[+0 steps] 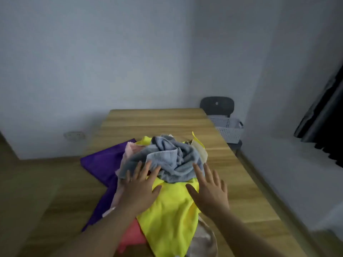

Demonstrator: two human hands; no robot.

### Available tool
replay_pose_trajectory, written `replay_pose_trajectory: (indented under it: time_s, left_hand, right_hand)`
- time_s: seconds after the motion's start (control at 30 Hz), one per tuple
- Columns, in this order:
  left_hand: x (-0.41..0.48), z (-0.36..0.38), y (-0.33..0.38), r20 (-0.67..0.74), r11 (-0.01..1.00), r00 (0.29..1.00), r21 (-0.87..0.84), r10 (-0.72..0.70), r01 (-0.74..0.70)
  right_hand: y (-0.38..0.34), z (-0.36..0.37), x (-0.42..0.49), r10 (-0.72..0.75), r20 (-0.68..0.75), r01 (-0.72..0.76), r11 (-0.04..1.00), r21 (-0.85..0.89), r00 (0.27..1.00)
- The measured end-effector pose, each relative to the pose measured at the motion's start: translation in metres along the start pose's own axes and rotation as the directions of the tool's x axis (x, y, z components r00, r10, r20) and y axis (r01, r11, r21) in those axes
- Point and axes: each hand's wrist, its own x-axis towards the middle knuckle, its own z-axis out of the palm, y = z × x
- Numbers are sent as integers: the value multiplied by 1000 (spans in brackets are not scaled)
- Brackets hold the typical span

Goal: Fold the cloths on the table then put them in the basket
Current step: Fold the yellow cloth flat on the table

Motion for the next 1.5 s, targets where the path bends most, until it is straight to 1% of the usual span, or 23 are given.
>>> replay_pose_trajectory:
  time_s: [0.03,0.07,0.13,0.17,0.2,0.23,0.27,0.3,0.37,0.43,0.5,0.57,0.6,0.63,0.73,0.83,0.93,1.0,1.07,1.13,1.2,1.3,1.5]
  left_hand:
    - [-8,19,-1,110,999,993,1,-33,33]
    - [-14,38,-2,191,999,981,1,-35,35]
    - [-40,88,-3,422,993,900,-3,-103,115]
    - [-51,107,-3,473,991,873,-9,-115,136]
    - [-60,124,-5,456,991,882,7,-120,132]
    - [-66,136,-8,378,991,917,25,-128,128]
    - [-68,142,-10,274,992,954,41,-126,119]
    - [-69,146,-12,192,993,975,55,-116,108]
    - [-70,147,-12,101,993,988,50,-114,110]
    - [-74,146,-6,61,990,988,37,-140,138]
    - [-85,144,-1,30,983,983,20,-182,181]
    - [-100,141,3,54,977,975,-9,-214,215]
    - [-111,139,5,78,976,973,-20,-217,219]
    - [-118,138,4,98,976,972,-23,-212,215]
    - [-148,135,6,120,981,975,-15,-188,191]
    - [-167,133,8,113,986,979,2,-168,169]
    - [-175,132,8,54,987,986,6,-159,159]
    - [-170,134,6,-10,990,991,32,-137,137]
    - [-163,134,2,-42,989,990,58,-132,134]
    - [-151,136,-3,-7,985,985,38,-170,170]
    - [-134,137,-9,82,976,973,23,-217,215]
    - [-108,137,-16,176,975,959,48,-222,216]
    - [-52,142,-36,200,979,958,44,-204,200]
  right_hand:
    - [2,18,-8,17,88,-16,1000,-11,996]
    - [6,37,-12,20,138,-15,999,-34,990]
    - [19,87,-34,64,262,-52,997,-54,963]
    - [24,108,-43,76,291,-60,996,-64,954]
    - [29,129,-49,78,284,-52,994,-97,956]
    - [33,143,-52,81,230,-51,990,-134,970]
    - [35,153,-52,71,157,-49,989,-141,985]
    - [36,161,-50,55,111,-40,991,-131,992]
    - [37,163,-45,25,75,-15,992,-128,997]
    - [39,161,-47,8,50,-2,993,-117,999]
    - [39,159,-61,-33,-40,28,994,-109,999]
    - [38,159,-81,-93,-147,72,988,-139,985]
    - [38,158,-93,-120,-169,95,985,-146,978]
    - [39,158,-101,-137,-171,114,984,-134,976]
    - [41,156,-133,-158,-100,153,987,-47,982]
    - [44,154,-152,-195,-63,190,978,-83,979]
    - [43,152,-154,-167,-25,163,980,-119,986]
    - [42,153,-146,-139,-8,137,983,-124,990]
    - [40,154,-136,-130,16,131,983,-126,991]
    - [39,157,-122,-120,47,126,981,-145,992]
    - [38,160,-103,-106,77,118,977,-180,991]
    - [37,163,-76,-92,104,112,972,-208,990]
    - [36,170,-13,-91,122,116,970,-213,988]
